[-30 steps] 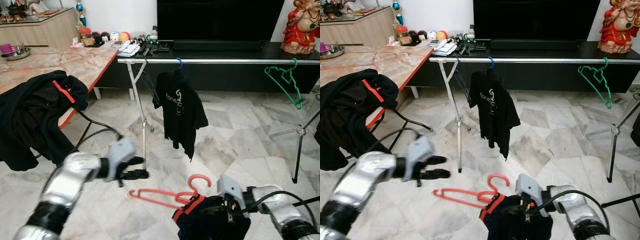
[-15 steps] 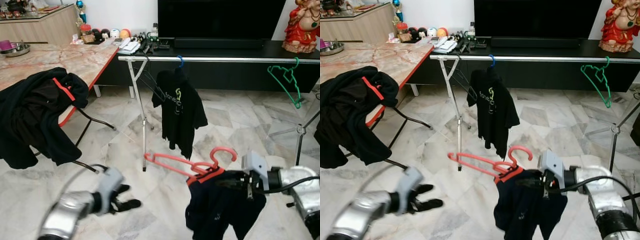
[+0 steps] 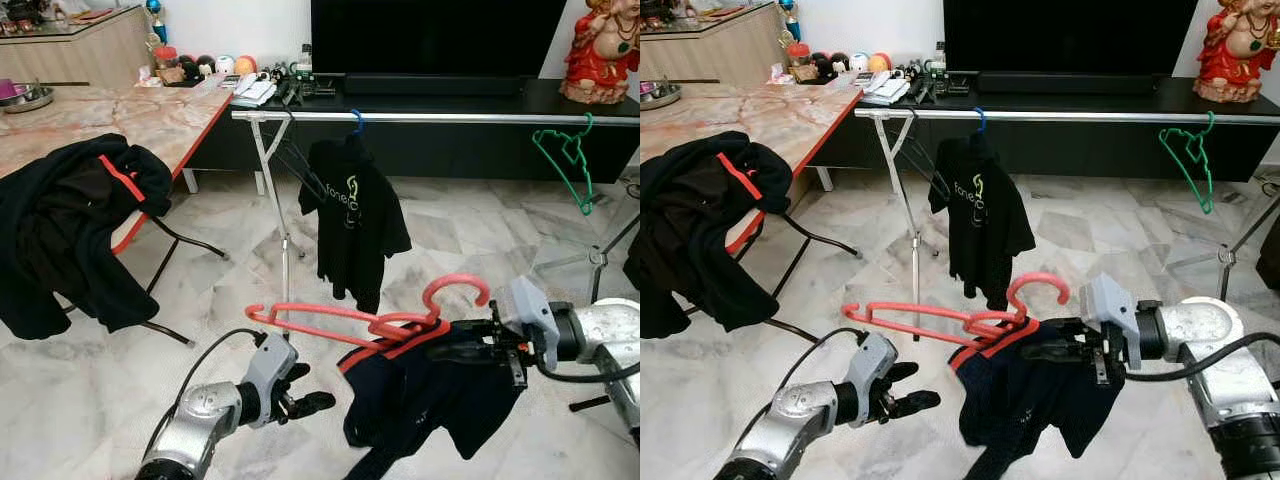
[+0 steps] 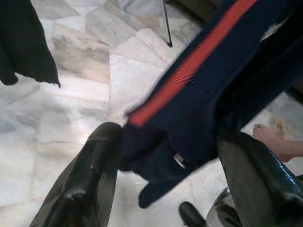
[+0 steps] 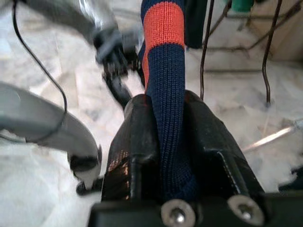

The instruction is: Hang hanger

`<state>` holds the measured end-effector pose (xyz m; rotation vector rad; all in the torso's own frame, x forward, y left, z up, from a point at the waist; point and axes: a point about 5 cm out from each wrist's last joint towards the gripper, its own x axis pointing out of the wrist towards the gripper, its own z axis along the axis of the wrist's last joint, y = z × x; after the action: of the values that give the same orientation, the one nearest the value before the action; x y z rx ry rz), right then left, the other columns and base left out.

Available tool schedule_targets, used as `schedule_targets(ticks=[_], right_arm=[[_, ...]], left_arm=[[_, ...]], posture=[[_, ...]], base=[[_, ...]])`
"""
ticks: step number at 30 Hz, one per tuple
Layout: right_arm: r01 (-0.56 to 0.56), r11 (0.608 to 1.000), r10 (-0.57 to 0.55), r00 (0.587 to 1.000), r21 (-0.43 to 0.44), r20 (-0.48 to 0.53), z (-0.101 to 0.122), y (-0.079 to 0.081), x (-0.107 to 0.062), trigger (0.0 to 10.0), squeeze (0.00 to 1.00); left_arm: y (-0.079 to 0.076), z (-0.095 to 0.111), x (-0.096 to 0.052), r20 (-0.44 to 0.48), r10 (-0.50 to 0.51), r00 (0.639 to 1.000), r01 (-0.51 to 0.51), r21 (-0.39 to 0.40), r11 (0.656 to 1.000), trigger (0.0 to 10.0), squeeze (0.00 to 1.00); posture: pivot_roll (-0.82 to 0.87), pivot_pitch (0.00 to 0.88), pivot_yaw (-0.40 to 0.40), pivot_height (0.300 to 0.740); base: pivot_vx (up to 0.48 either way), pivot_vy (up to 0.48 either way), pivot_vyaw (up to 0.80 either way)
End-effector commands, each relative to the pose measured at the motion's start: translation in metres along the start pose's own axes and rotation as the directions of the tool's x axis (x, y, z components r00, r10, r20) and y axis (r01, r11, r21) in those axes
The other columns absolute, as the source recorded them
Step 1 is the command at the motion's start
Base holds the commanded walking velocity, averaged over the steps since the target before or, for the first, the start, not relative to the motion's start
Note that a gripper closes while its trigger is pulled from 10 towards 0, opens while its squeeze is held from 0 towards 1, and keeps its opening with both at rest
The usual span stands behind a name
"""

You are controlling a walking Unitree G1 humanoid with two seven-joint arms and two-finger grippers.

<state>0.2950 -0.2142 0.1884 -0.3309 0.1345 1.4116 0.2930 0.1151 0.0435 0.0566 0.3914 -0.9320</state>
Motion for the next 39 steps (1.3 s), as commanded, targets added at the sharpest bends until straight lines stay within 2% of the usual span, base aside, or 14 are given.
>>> schedule_targets(ticks=[1,14,26,27,28,29,39], right_arm=[[0.009,0.998,-0.005,0.998,-0.068,0.061,0.024,-0.004,-0.007,0.0,0.0],[-0.069,0.996,0.075,0.993,-0.064,0.093,0.036,0.006,-0.002,0.0,0.0],[-0.077,0.996,0.081,0.994,-0.054,0.078,0.036,0.007,0.001,0.0,0.0],[-0.075,0.996,0.078,0.994,-0.051,0.074,0.034,0.007,0.001,0.0,0.0],[-0.075,0.996,0.078,0.994,-0.05,0.073,0.034,0.007,0.001,0.0,0.0],[-0.073,0.996,0.076,0.995,-0.049,0.071,0.033,0.007,0.001,0.0,0.0],[-0.051,0.998,0.053,0.997,-0.039,0.053,0.027,0.004,0.003,0.0,0.0]], left_arm=[[0.001,0.001,0.002,0.004,0.005,1.0,-0.005,0.006,1.0,10.0,0.0],[0.003,0.011,0.012,0.067,0.002,0.998,-0.002,-0.001,1.0,10.0,0.0],[-0.004,0.022,0.025,0.098,-0.084,0.992,0.083,0.017,0.996,10.0,0.0],[-0.004,0.024,0.026,0.103,-0.098,0.99,0.096,0.018,0.995,4.1,0.0],[-0.005,0.024,0.026,0.107,-0.104,0.989,0.103,0.016,0.995,0.5,0.0],[-0.005,0.025,0.026,0.109,-0.111,0.988,0.11,0.016,0.994,0.0,0.0],[-0.005,0.023,0.025,0.106,-0.132,0.986,0.131,0.011,0.991,0.0,0.0]], posture=[[-0.03,0.03,0.004,0.74],[-0.04,0.016,-0.001,0.74],[-0.05,0.034,-0.009,0.74],[-0.05,0.034,-0.009,0.74],[-0.05,0.036,-0.01,0.74],[-0.05,0.039,-0.01,0.74],[-0.04,0.051,-0.007,0.74]], base=[[0.0,0.0,0.0],[0.0,0.0,0.0],[0.0,0.0,0.0],[0.0,0.0,0.0],[0.0,0.0,0.0],[0.0,0.0,0.0],[0.0,0.0,0.0]])
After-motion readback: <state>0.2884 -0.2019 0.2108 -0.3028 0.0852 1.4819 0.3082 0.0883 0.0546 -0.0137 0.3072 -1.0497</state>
